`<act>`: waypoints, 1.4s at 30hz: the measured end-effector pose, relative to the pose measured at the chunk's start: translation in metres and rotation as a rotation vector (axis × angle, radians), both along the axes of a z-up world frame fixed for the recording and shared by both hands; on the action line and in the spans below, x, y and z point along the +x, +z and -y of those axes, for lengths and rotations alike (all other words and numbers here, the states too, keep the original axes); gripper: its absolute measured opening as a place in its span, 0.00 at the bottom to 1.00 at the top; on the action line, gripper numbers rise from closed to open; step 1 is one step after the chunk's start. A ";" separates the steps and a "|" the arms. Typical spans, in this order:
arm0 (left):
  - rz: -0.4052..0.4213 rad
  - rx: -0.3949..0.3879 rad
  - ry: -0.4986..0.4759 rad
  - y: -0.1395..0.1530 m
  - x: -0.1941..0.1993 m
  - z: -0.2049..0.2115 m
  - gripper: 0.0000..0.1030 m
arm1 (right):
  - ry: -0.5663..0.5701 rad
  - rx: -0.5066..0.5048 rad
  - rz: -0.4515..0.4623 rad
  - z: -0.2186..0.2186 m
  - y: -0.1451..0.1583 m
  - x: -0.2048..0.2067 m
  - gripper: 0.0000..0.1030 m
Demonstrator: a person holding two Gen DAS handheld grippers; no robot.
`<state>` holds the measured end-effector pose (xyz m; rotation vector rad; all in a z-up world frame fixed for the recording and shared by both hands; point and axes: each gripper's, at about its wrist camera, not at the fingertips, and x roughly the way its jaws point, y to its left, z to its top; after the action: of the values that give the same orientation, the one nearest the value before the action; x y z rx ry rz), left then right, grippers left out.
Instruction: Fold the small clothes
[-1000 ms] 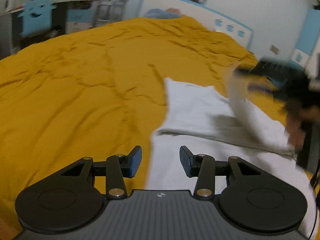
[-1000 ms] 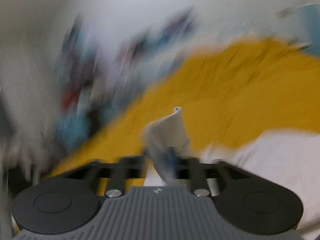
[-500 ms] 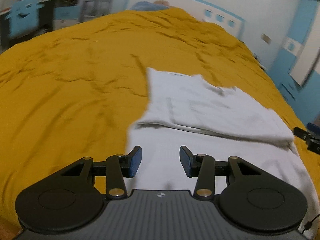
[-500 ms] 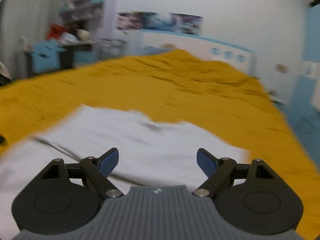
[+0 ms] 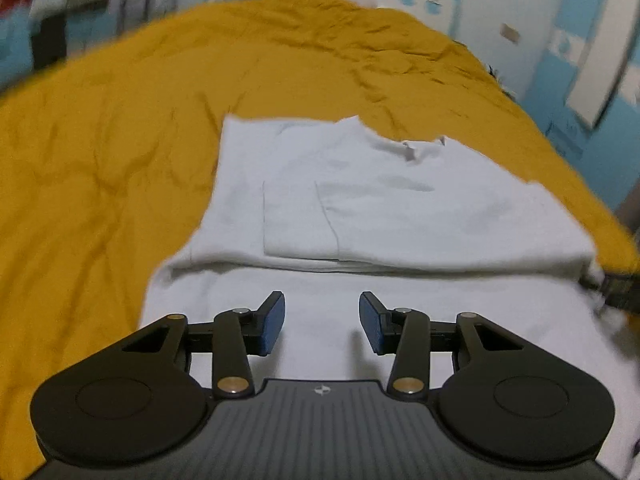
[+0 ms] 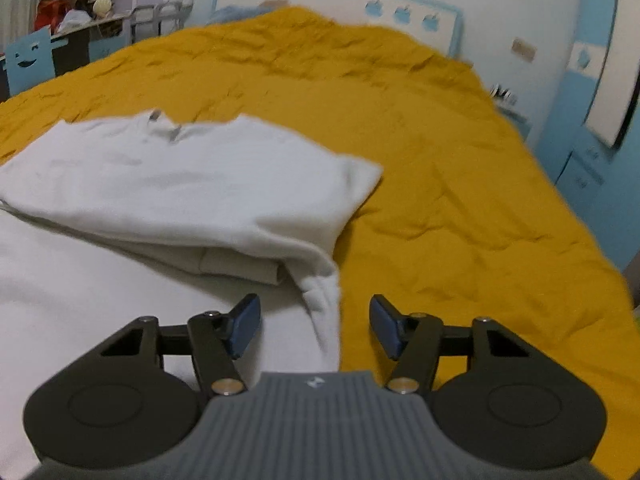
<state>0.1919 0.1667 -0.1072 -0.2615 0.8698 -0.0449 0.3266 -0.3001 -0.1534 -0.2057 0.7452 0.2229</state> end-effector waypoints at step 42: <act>-0.223 -0.108 -0.008 -0.019 0.180 -0.088 0.03 | 0.180 -0.244 0.142 -0.039 -0.015 -0.032 0.03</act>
<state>0.3724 0.2545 -0.1263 -0.3693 1.0922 -0.0713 0.2951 -0.2614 -0.1683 -0.5162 0.6121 0.2850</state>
